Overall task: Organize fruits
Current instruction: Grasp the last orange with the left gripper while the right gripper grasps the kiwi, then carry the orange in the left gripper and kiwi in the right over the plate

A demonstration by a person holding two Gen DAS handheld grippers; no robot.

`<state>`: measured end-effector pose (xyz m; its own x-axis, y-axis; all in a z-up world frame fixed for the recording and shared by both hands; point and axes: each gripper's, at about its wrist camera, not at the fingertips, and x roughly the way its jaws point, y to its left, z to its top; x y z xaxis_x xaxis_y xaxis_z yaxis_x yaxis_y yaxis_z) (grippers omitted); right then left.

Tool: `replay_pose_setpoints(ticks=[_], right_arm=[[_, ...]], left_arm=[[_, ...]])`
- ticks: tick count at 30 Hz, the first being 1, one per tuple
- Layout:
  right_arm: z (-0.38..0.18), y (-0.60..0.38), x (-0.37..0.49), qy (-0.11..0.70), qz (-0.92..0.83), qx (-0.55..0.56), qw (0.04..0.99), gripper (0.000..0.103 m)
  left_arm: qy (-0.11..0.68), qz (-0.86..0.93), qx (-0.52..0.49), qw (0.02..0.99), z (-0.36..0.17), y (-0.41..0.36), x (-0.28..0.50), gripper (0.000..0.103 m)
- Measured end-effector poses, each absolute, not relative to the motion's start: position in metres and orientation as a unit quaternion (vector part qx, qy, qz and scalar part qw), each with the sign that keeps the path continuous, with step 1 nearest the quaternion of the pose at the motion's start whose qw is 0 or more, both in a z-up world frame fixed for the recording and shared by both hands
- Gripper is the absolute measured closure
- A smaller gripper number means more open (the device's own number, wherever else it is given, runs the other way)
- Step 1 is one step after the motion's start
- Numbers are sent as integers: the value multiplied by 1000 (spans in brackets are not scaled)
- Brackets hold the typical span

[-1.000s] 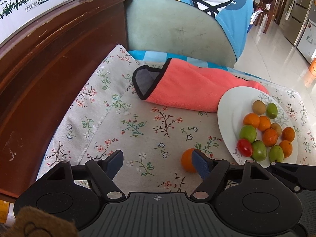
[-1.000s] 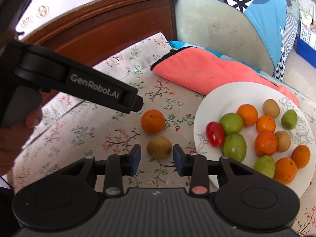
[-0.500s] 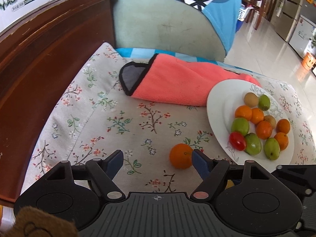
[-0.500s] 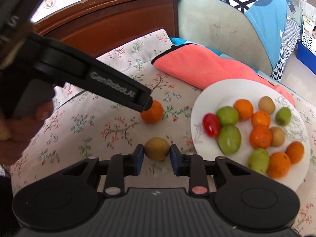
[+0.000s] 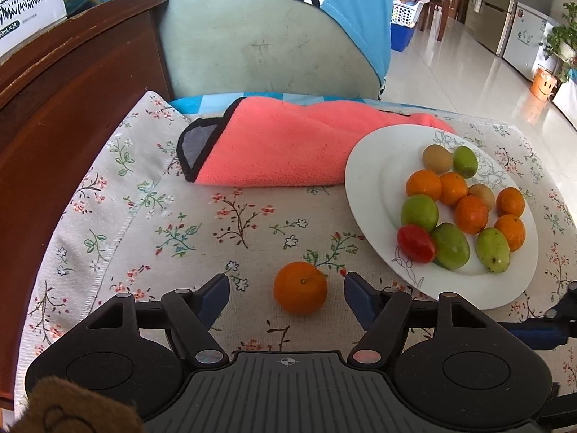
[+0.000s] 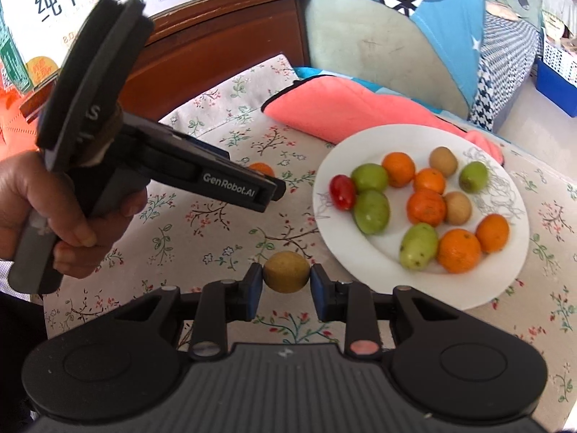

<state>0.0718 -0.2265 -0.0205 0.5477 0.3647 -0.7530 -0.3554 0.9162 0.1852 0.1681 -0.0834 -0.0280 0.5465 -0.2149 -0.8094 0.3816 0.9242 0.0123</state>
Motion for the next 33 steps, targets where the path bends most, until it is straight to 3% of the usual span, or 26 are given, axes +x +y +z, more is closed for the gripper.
replay_pose_setpoints(ticks=[2, 6, 10, 33], right_arm=[[-19, -231, 71, 429, 204, 11, 880, 74], [-15, -238, 70, 429, 198, 23, 881, 74], [-14, -244, 72, 431, 194, 37, 880, 74], [26, -299, 87, 366, 130, 95, 916, 74]], left_arm=[[447, -174, 93, 872, -31, -84, 169, 47], [446, -177, 97, 872, -33, -85, 167, 56], [444, -185, 89, 872, -32, -85, 167, 74], [378, -208, 45, 901, 23, -110, 160, 74]])
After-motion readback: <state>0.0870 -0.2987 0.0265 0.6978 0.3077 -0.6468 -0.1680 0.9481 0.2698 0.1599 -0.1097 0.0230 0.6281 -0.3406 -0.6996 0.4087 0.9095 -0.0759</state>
